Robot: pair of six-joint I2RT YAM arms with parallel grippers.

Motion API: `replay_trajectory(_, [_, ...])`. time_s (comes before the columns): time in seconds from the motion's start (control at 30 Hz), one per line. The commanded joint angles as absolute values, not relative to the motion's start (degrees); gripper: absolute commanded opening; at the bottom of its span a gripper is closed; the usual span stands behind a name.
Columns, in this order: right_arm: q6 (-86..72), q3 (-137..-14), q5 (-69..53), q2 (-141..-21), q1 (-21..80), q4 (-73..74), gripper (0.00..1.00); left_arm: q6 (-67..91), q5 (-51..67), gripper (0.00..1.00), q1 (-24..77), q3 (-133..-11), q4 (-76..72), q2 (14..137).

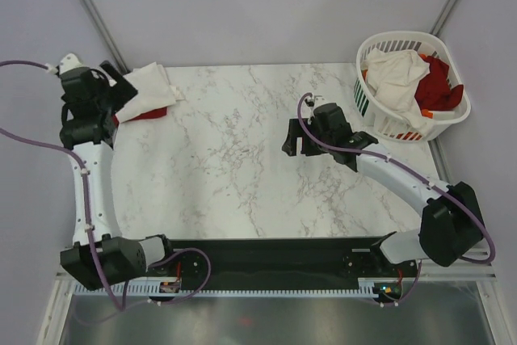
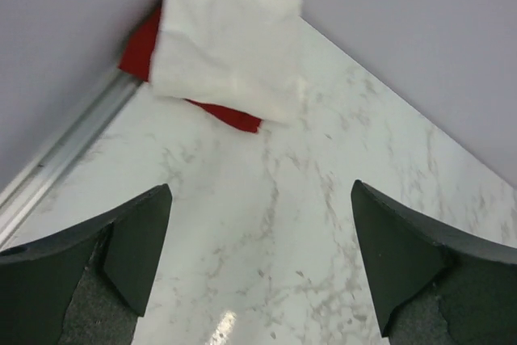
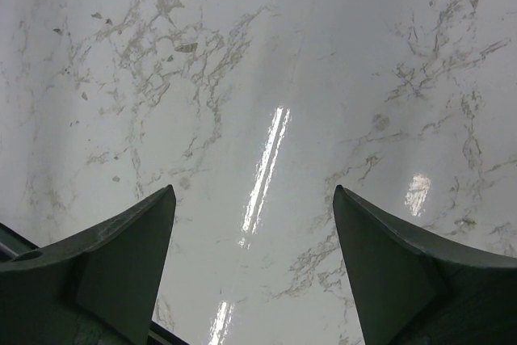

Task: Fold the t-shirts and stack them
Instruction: Neatly place the folded tshirt to the corner

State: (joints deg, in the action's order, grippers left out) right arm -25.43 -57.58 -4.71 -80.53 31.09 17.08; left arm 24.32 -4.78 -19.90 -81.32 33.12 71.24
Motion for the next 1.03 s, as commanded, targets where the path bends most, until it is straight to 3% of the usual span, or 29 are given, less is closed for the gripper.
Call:
replay_trajectory(0.0, [-24.26, -58.54, -5.27, -77.79, 32.78, 14.33, 0.87, 22.24, -3.52, 1.0, -8.41, -76.04, 29.09, 66.46])
replay_trajectory(0.1, [-23.47, -58.8, -5.01, -75.77, 34.54, 13.45, 0.88, 20.41, -4.91, 1.0, 1.8, -69.71, 28.92, 60.66])
replay_trajectory(0.23, [-22.94, -57.31, -3.17, -72.17, 36.56, 10.99, 0.89, 14.33, -1.76, 1.0, 6.06, -53.75, 20.95, 54.76])
replay_trajectory(0.57, [-24.08, -54.23, 2.8, -65.13, 38.23, 5.45, 0.96, 11.5, -0.18, 1.0, 8.96, -49.3, 12.74, 41.31])
replay_trajectory(0.7, [-23.21, -53.79, 5.1, -63.55, 38.32, 3.18, 0.97, 10.99, 12.12, 1.0, 8.88, -49.65, 14.84, 42.97])
replay_trajectory(1.0, [-20.04, -54.31, 0.62, -62.75, 38.5, -3.16, 0.98, 10.28, -3.16, 1.0, 8.88, -49.84, 19.51, 39.12])
